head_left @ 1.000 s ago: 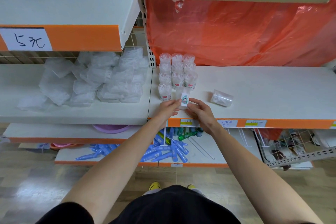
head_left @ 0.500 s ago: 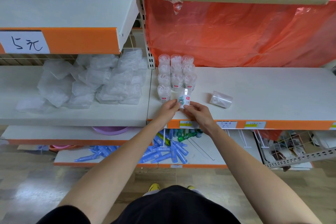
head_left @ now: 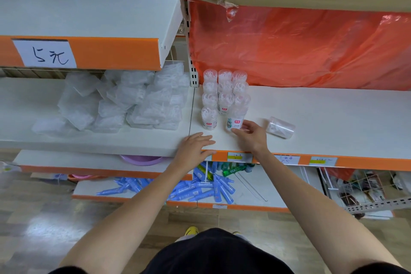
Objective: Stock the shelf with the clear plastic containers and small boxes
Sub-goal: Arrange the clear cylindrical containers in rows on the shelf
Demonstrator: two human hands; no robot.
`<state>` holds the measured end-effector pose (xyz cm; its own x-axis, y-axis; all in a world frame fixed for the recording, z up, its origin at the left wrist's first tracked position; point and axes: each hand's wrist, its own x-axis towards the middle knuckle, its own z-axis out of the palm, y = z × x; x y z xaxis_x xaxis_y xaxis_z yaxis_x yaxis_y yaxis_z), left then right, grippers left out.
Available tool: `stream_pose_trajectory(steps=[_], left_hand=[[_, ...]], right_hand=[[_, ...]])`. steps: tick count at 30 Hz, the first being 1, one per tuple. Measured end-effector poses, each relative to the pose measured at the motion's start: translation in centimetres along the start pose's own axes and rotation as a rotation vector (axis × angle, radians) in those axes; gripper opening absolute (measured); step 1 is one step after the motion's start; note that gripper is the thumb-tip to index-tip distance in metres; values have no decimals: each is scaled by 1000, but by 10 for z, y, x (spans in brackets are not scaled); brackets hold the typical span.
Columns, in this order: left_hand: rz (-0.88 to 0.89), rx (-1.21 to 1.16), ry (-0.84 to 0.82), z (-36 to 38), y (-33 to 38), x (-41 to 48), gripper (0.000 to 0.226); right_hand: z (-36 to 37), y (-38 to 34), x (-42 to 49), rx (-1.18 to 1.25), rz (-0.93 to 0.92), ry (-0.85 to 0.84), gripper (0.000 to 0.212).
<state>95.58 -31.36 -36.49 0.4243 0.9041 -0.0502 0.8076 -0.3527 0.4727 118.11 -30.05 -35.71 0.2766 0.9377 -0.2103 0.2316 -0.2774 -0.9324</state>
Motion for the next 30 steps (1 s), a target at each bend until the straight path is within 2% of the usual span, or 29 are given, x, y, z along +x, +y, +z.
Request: stream_pose_trajectory(steps=[3,8,22,30], left_hand=[[-9,-48,14,4,-2,-1,45],[-9,-77,40,9,-6,-1,45],[4,-64,48,11,-7,-1,45],[7,-67,45,10,-6,-2,45]], right_hand=[[7,1,4,-132,-29,-13,54],[10,-3,6,-305,-41,-6,53],[21,1,12,-599,-158,32,53],[22,3,12,-649,-168,31,54]])
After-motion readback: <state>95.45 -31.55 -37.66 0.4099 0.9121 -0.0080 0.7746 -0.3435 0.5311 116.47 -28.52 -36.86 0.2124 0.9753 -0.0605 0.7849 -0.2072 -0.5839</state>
